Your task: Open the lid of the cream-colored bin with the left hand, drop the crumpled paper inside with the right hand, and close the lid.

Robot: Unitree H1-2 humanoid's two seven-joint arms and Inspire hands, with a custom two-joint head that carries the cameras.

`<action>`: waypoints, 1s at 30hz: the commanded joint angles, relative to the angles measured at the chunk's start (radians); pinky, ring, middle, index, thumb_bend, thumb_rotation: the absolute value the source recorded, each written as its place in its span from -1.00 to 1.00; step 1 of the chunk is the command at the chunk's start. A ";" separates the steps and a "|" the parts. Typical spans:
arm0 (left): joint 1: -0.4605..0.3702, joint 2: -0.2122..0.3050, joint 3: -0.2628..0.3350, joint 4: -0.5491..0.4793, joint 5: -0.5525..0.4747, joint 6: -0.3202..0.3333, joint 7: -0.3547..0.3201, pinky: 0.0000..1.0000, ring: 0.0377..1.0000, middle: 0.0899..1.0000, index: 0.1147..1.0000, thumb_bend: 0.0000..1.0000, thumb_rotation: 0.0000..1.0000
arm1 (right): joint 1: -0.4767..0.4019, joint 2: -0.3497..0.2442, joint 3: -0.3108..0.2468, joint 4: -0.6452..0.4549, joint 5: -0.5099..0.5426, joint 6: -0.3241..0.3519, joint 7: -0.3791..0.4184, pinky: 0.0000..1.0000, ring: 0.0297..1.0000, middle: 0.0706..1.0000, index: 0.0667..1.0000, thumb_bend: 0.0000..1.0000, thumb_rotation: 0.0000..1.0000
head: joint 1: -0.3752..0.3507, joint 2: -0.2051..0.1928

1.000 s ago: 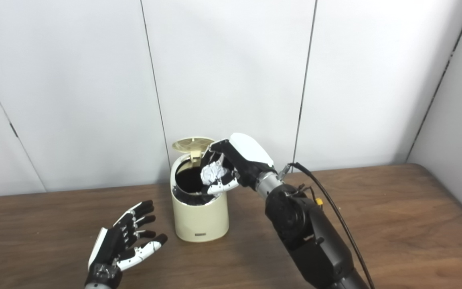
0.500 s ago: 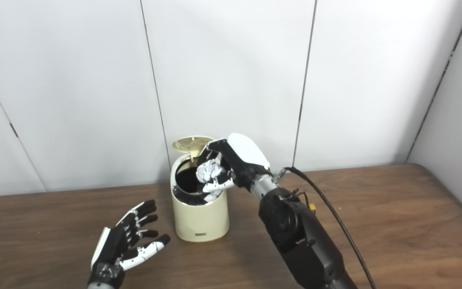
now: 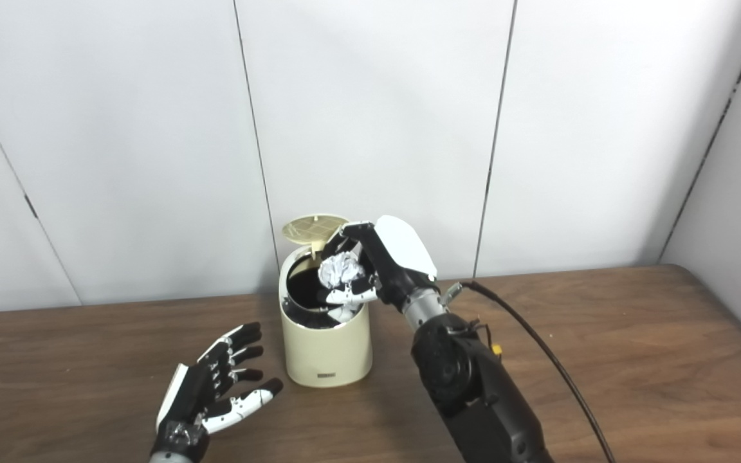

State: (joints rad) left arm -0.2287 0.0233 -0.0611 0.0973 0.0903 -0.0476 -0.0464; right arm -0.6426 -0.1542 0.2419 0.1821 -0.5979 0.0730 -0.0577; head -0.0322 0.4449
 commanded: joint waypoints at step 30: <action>-0.027 -0.007 -0.005 -0.027 0.014 -0.016 0.006 0.34 0.61 0.69 0.68 0.36 -0.89 | -0.011 -0.026 0.024 -0.074 -0.040 0.041 0.072 0.09 0.34 0.72 0.42 0.73 -0.81 | 0.004 0.015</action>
State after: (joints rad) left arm -0.2269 0.0196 -0.0657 0.0973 0.1049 -0.0468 -0.0472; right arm -0.6337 -0.1780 0.2618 0.1314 -0.6348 0.1104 -0.0003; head -0.0276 0.4587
